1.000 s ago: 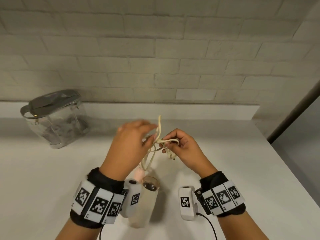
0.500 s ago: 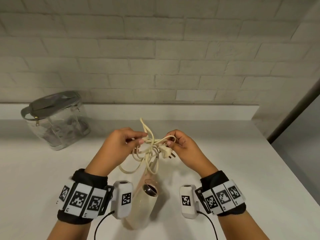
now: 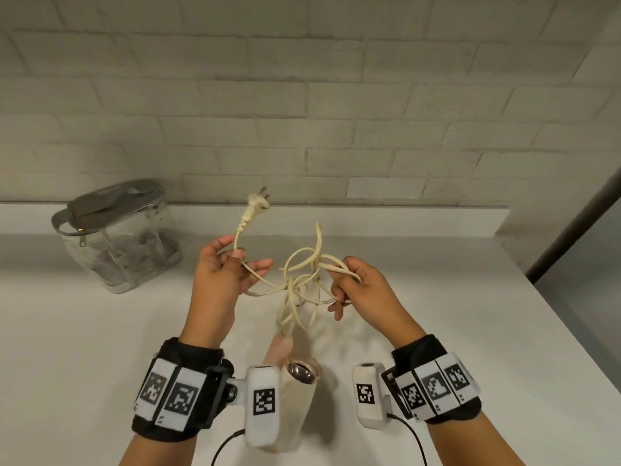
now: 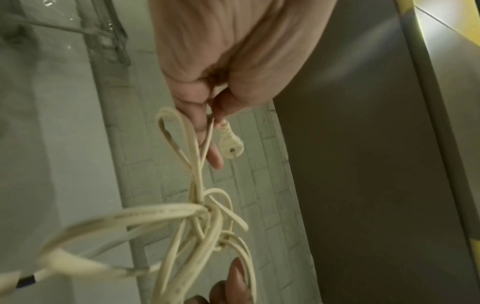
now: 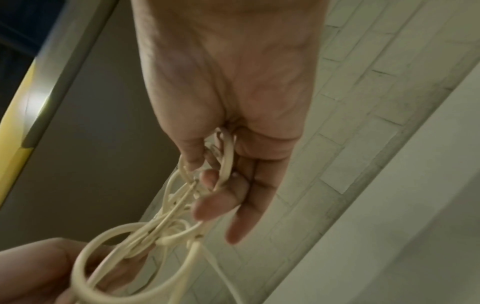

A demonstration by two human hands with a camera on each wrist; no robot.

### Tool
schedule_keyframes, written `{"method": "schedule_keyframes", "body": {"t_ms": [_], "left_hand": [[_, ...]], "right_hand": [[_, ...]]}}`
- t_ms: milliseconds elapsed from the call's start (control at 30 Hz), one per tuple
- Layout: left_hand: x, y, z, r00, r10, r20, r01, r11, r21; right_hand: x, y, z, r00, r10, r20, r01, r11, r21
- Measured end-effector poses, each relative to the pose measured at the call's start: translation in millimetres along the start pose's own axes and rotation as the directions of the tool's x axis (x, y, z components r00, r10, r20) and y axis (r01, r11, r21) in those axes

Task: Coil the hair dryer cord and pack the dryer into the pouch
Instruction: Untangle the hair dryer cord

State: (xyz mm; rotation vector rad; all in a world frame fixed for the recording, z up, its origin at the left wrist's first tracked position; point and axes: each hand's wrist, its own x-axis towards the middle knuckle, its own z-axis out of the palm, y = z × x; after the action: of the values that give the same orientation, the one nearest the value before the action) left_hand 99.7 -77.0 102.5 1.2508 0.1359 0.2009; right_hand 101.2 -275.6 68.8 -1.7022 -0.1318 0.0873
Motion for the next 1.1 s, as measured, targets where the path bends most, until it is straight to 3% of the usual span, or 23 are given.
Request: {"method": "schedule_keyframes", "body": {"t_ms": [100,233,433,633,700,767,833,867,900,933,1033,1100], "left_hand": [[-3,-1,-8,1.0,0.021,0.014,-0.021,0.999,-0.028],[-9,-4,-16,0.977,0.139,0.164,-0.184,0.937,0.298],[-24,-11,-14,0.951,0.025,0.308,-0.178,0.859,0.48],[-32,-29,1,0.974,0.081,0.212,-0.209,0.683,0.7],[-30,-27,1,0.971,0.11,0.213,-0.231,0.656,0.719],[-28,-23,-2,0.969,0.1,0.225,-0.238,0.619,0.749],[-25,-22,-6,0.968,0.083,0.239,-0.239,0.603,0.761],[-23,-23,-7,0.968,0.078,0.238,-0.233,0.626,0.744],[-22,-24,-7,0.97,0.074,0.233,-0.222,0.664,0.714],[-22,-24,-6,0.97,0.072,0.231,-0.214,0.695,0.686],[-24,-24,0,0.958,0.052,0.283,-0.23,0.727,0.647],[-25,-23,3,0.947,0.021,0.321,-0.233,0.732,0.64]], "right_hand": [[-2,-7,2,1.0,0.0,0.012,-0.001,0.998,0.065],[-1,-14,1,1.0,0.03,0.001,-0.03,0.985,0.168],[2,-22,1,0.999,0.022,0.04,-0.037,0.914,0.404],[0,-24,8,0.998,0.003,0.063,-0.03,0.898,0.439],[0,-24,8,0.999,0.021,0.029,-0.03,0.927,0.374],[2,-21,5,0.992,0.032,-0.123,-0.008,0.982,0.189],[3,-15,3,0.939,-0.112,-0.324,0.04,0.974,-0.223],[1,-15,4,0.906,-0.26,-0.333,0.093,0.892,-0.443],[-2,-17,6,0.88,-0.398,-0.26,0.179,0.784,-0.594],[-4,-19,9,0.881,-0.455,-0.132,0.263,0.702,-0.662],[-5,-23,23,0.92,-0.339,0.198,0.378,0.631,-0.678],[-2,-24,26,0.895,-0.39,0.215,0.418,0.568,-0.709]]}}
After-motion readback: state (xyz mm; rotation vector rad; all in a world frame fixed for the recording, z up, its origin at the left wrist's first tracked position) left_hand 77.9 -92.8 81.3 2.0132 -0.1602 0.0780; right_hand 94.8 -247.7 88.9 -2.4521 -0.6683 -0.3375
